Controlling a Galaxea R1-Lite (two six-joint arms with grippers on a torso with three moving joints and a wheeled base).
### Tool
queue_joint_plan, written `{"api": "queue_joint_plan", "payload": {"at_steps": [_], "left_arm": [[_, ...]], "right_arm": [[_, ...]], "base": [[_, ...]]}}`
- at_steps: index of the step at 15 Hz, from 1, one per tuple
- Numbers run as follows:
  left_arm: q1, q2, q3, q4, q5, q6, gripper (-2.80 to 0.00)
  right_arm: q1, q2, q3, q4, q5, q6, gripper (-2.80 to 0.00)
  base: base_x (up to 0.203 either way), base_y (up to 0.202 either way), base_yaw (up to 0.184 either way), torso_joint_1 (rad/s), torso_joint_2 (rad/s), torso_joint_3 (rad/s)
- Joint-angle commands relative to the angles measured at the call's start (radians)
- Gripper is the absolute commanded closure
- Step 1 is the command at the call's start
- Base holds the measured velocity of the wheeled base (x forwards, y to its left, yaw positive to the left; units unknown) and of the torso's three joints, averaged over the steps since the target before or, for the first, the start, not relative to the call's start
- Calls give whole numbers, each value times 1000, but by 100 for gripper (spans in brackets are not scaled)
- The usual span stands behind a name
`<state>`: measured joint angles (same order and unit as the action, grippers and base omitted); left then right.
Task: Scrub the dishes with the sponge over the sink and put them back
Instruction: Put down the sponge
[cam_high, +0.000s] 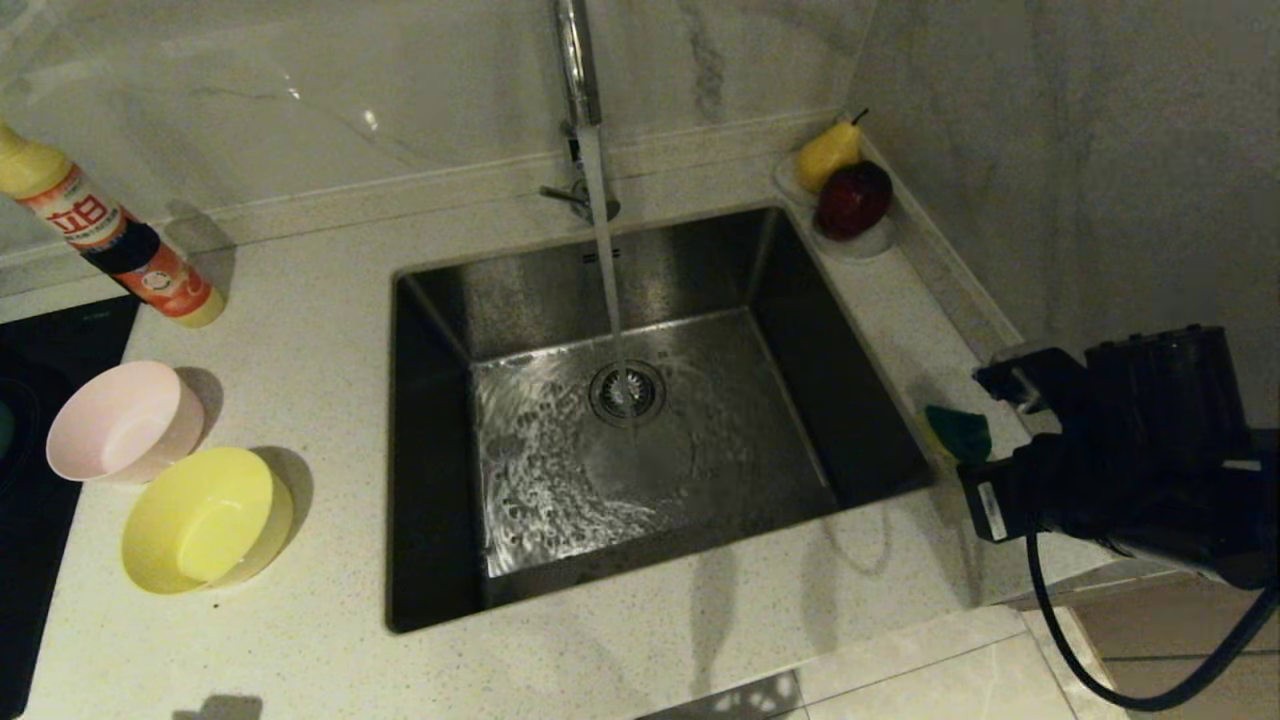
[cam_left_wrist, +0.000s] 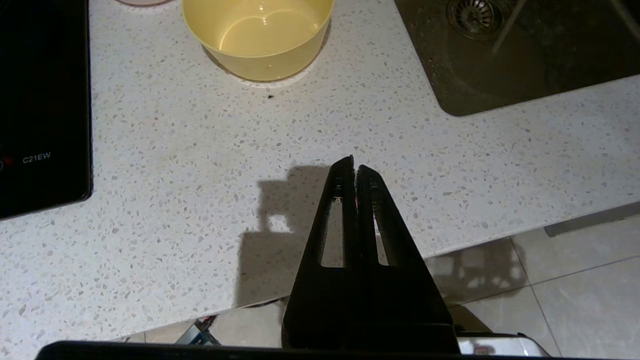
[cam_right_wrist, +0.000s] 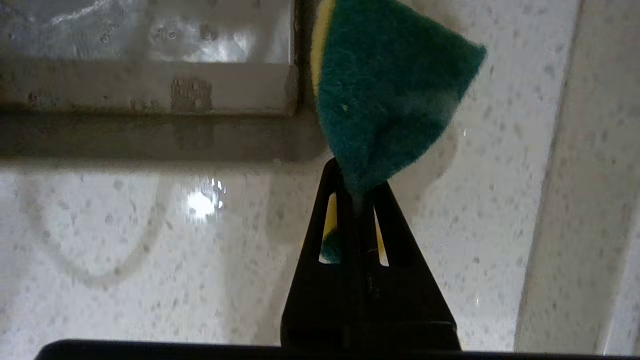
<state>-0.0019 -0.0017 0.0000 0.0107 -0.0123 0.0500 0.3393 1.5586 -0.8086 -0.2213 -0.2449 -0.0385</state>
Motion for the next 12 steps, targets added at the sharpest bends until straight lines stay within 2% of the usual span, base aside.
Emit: {"api": "queue_joint_plan", "payload": {"at_steps": [1, 11, 12], "left_arm": [[0, 3, 2, 0, 0, 1, 0], [0, 2, 2, 0, 0, 1, 0], [0, 3, 2, 0, 0, 1, 0]], "right_arm": [[-8, 23, -21, -4, -2, -4, 0], [-46, 24, -17, -3, 7, 0, 0], [-42, 23, -18, -3, 7, -1, -280]], "base": [[0, 0, 0, 0, 0, 0], [0, 0, 0, 0, 0, 0], [0, 0, 0, 0, 0, 0]]}}
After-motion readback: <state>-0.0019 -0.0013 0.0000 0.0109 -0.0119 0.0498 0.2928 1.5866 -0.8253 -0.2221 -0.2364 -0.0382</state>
